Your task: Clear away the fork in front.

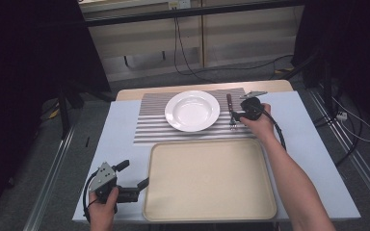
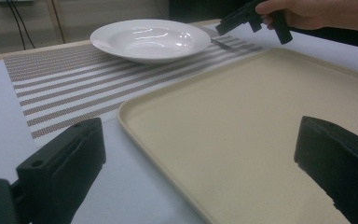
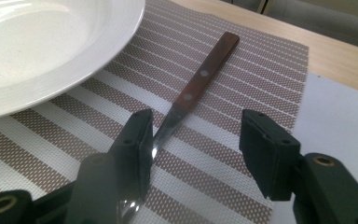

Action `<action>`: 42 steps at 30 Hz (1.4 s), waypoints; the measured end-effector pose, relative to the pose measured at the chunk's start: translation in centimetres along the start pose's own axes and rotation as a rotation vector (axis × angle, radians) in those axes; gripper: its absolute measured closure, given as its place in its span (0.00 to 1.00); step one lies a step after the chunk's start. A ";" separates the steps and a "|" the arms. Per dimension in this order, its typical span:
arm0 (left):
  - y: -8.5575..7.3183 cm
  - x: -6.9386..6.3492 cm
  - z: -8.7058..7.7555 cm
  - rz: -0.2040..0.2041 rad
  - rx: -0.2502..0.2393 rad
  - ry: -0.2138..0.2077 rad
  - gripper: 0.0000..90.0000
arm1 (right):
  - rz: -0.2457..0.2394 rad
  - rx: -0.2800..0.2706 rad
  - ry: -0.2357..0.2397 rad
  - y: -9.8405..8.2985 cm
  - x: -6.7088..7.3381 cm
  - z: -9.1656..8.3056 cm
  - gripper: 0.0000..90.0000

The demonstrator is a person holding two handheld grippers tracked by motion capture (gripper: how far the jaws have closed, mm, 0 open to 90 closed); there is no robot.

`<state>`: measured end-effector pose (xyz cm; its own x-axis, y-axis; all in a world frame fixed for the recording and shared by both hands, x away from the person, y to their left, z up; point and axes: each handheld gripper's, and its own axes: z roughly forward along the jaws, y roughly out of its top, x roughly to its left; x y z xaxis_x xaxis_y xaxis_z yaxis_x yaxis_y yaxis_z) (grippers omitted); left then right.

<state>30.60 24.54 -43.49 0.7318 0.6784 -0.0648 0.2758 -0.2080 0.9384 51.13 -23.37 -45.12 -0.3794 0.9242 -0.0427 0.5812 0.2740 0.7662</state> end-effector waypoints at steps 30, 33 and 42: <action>0.0 0.6 -0.2 -0.018 -0.020 0.004 0.02 | 0.076 0.176 0.039 -0.4 -0.9 -0.2 0.95; -0.1 0.6 -0.3 -0.012 -0.015 0.000 0.02 | 0.058 0.179 0.042 -1.2 -1.1 -1.3 0.95; 0.0 0.6 -0.6 -0.021 -0.029 0.006 0.02 | 0.031 0.184 0.065 -2.8 -1.4 -3.3 0.87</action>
<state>30.69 25.35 -43.34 0.7220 0.6869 -0.0830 0.2730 -0.1727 0.9464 47.64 -26.27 -45.11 -0.4015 0.9155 0.0245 0.7128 0.2956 0.6360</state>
